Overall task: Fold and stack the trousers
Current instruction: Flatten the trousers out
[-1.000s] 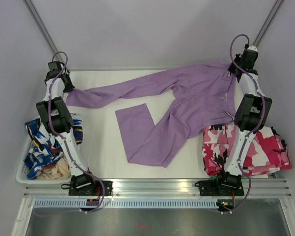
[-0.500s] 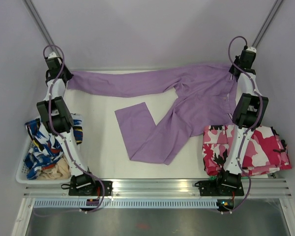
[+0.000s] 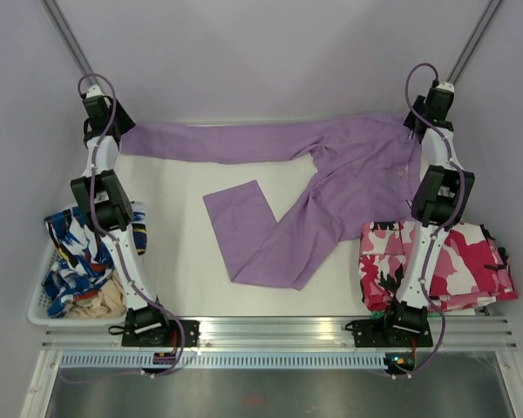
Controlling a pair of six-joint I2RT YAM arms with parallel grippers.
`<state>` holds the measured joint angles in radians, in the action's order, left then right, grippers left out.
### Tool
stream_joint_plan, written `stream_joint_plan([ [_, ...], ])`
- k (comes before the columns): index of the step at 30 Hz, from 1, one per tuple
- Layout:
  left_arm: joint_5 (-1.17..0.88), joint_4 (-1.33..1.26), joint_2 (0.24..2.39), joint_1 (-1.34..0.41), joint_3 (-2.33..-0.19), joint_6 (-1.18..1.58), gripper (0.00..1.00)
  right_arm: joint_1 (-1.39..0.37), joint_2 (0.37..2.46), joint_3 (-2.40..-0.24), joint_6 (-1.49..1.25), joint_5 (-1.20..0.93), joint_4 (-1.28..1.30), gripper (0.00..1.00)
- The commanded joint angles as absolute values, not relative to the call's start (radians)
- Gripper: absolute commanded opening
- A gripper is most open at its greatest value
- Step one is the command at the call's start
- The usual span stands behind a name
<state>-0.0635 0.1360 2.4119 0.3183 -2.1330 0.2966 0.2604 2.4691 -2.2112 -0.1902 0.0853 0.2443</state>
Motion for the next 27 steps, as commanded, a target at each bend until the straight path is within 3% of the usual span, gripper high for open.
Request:
stream_joint_plan([
  [1,-0.109,0.175,2.370,0.311,-2.168,0.273,0.64,0.267,2.439,-2.283,-0.157,-0.018,0.259,0.55],
  [2,-0.112,0.193,2.350,0.305,-2.163,0.270,0.69,0.265,2.425,-2.284,-0.143,-0.038,0.264,0.85],
  [4,-0.124,0.202,2.266,0.299,-2.126,0.267,0.74,0.265,2.364,-2.284,-0.141,-0.067,0.279,0.94],
  [11,-0.112,0.095,1.857,0.131,-1.743,0.239,0.81,0.262,2.087,-2.133,-0.236,-0.256,0.293,0.94],
  [15,-0.259,0.317,1.780,-0.041,-1.700,0.079,0.81,0.241,1.817,-1.726,-0.356,-0.368,0.166,0.94],
  [21,-0.484,0.432,1.689,-0.196,-1.475,-0.128,0.77,0.218,1.582,-1.462,-0.330,-0.367,0.207,0.94],
  [27,-0.318,0.603,1.690,-0.296,-1.401,-0.115,0.77,0.218,1.369,-1.268,-0.311,-0.339,0.221,0.94],
])
